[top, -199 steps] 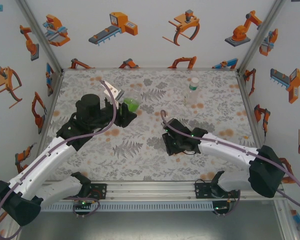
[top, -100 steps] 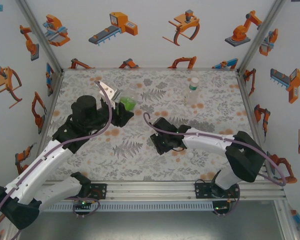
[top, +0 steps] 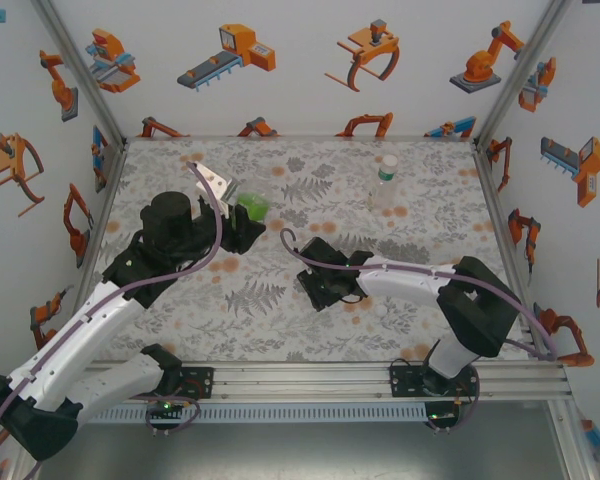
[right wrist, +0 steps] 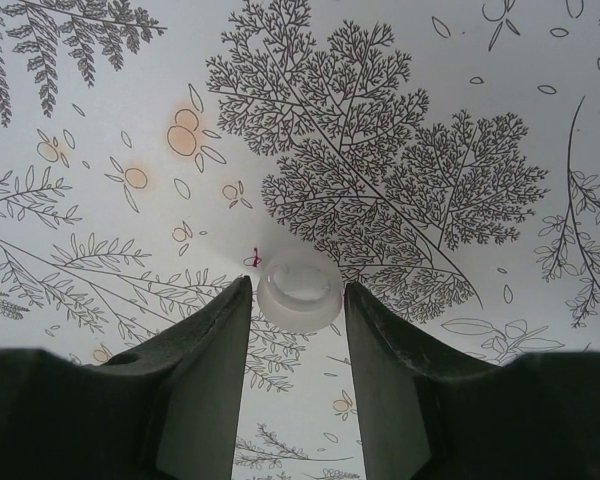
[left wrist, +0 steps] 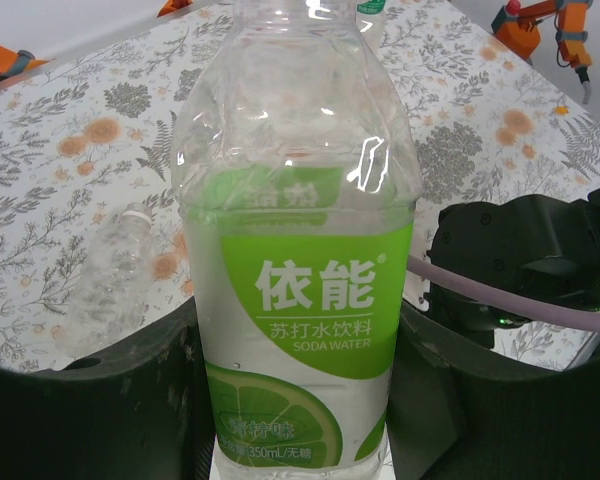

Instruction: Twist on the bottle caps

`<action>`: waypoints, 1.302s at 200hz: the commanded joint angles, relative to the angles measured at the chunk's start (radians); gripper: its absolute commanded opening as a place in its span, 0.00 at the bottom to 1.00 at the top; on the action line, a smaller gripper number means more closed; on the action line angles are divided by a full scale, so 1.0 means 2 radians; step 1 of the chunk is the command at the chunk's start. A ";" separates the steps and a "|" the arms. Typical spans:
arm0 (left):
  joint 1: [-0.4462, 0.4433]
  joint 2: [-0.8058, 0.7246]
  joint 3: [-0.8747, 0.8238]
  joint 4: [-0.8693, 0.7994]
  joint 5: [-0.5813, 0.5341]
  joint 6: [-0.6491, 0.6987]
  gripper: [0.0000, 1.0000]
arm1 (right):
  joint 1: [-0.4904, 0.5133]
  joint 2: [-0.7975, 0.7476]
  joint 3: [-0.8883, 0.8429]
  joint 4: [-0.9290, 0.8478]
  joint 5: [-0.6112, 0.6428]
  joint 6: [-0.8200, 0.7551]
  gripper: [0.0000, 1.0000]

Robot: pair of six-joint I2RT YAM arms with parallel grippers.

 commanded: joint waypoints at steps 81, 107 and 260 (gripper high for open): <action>0.003 -0.002 0.015 -0.001 -0.008 0.004 0.16 | 0.013 -0.013 0.038 -0.032 0.017 -0.003 0.44; 0.003 -0.002 0.015 0.000 -0.009 0.005 0.16 | 0.019 -0.005 0.035 -0.034 0.018 0.003 0.44; 0.004 0.000 0.015 -0.003 -0.012 0.003 0.16 | 0.022 0.011 0.035 -0.043 0.029 0.011 0.41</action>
